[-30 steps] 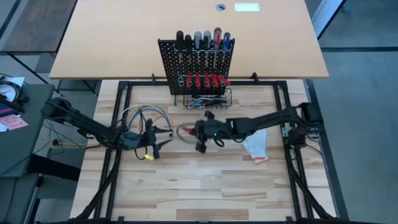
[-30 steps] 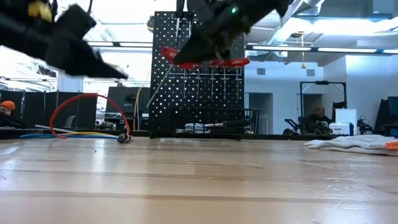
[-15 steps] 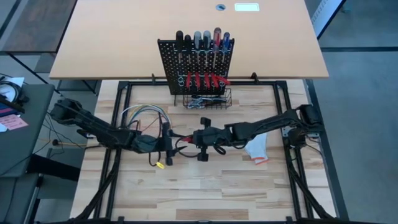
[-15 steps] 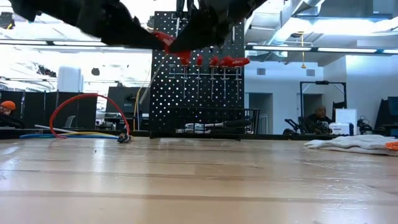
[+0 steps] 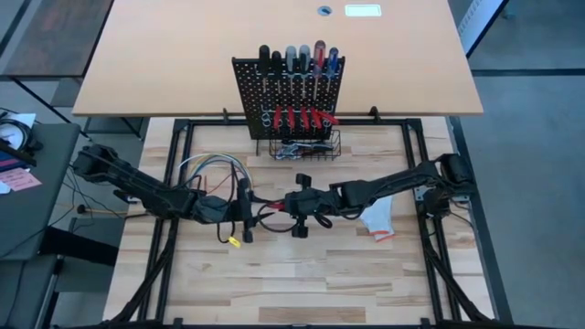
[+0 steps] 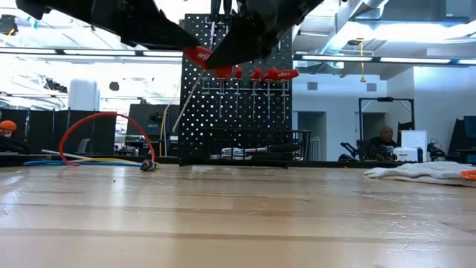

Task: Hang tools onto peg board
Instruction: Hang the red hex key onto the black pegboard

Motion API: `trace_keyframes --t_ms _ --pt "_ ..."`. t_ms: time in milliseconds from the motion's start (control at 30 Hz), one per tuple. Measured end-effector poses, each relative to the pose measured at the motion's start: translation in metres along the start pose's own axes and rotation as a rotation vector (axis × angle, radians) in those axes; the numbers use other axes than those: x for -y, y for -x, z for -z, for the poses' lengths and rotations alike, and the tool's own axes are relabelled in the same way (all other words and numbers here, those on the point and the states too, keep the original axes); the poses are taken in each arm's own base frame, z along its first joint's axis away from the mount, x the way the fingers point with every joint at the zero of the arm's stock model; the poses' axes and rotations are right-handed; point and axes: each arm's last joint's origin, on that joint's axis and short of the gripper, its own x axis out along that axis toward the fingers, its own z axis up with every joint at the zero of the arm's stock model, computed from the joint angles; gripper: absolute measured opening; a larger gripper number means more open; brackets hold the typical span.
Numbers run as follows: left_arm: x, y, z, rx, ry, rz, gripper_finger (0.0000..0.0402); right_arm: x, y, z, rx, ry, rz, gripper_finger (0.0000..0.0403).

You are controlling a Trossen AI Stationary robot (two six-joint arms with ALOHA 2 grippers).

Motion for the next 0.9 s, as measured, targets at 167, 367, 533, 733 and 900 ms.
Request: trace_keyframes --t_ms 167,367,533,733,900 --pt "-0.0035 -0.0031 0.0025 -0.017 0.009 -0.011 0.0104 -0.0001 0.0000 -0.0003 0.003 -0.001 0.000 0.0041" --pt "-0.0070 -0.0050 0.0027 -0.013 0.019 -0.009 0.0067 -0.0002 0.0000 0.0001 0.000 0.001 0.000 0.0041" --pt "-0.0096 -0.0069 0.0043 -0.018 0.036 0.031 0.0048 -0.0003 -0.0002 0.0012 -0.008 0.007 -0.004 0.0041" --pt "-0.0099 -0.0070 0.0051 -0.025 0.039 0.030 0.0057 -0.0004 -0.0003 0.0014 -0.010 0.004 -0.005 0.0041" --pt "-0.0099 -0.0074 0.0068 -0.040 0.042 0.028 0.0116 0.0002 -0.0005 0.0005 -0.001 -0.007 0.001 0.0041"
